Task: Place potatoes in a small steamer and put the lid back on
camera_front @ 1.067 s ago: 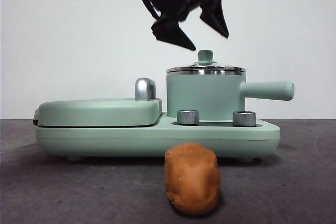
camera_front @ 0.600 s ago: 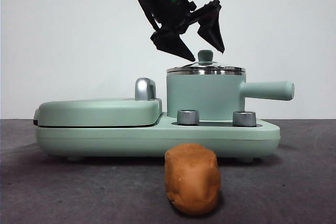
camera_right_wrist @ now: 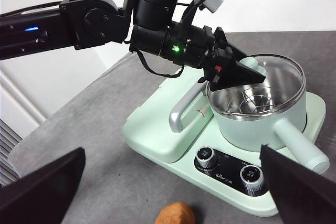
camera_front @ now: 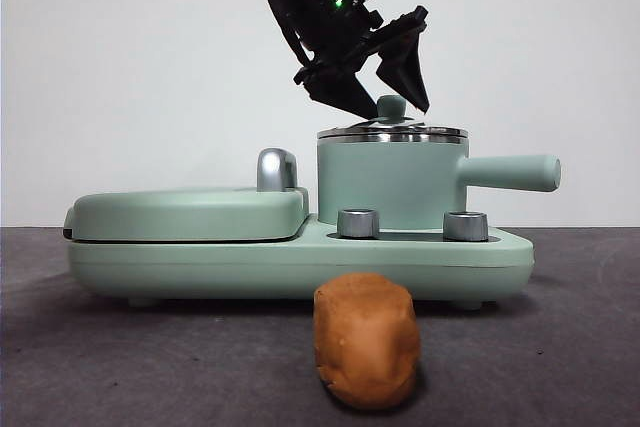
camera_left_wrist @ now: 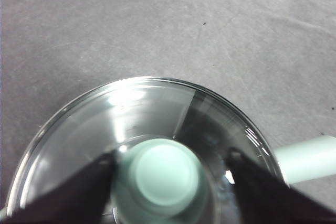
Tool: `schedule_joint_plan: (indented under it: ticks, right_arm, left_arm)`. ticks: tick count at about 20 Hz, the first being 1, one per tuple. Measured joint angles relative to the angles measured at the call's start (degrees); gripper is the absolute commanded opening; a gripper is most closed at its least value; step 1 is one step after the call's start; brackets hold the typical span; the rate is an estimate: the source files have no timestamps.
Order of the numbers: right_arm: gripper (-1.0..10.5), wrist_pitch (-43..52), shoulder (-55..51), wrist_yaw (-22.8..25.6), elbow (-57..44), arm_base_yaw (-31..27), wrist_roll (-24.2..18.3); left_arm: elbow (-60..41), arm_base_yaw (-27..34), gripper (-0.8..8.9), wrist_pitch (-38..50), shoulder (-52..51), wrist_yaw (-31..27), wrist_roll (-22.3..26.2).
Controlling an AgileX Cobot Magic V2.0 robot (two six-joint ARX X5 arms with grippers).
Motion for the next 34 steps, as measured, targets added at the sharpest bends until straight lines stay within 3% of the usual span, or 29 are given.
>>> schedule_joint_plan:
  ticks: [6, 11, 19, 22, 28, 34]
  right_arm:
    - [5.5, 0.0, 0.0, -0.02, 0.0, 0.0, 0.0]
    - [5.5, 0.0, 0.0, 0.0, 0.0, 0.0, 0.07]
    - [5.5, -0.02, 0.02, 4.2, 0.0, 0.17, 3.85]
    - [5.4, -0.04, 0.94, 4.85, 0.04, 1.97, 6.47]
    - [5.4, -3.13, 7.65, 13.05, 1.88, 12.17, 9.42]
    - [5.4, -3.26, 17.73, 24.96, 1.99, 30.58, 12.61]
  left_arm:
    - [0.31, 0.09, 0.49, 0.09, 0.0, -0.63, 1.51]
    - [1.25, 0.07, 0.5, -1.09, 0.15, -0.74, 2.32]
    - [15.69, 0.04, 0.49, -14.64, 0.66, -0.79, 2.32]
    - [15.85, 0.07, 0.44, -20.63, -1.53, -0.81, 2.36]
    - [15.85, 1.36, 0.17, -33.77, -11.45, -0.79, 3.45]
    - [13.79, 5.53, 0.16, -38.84, -20.09, -0.79, 3.85]
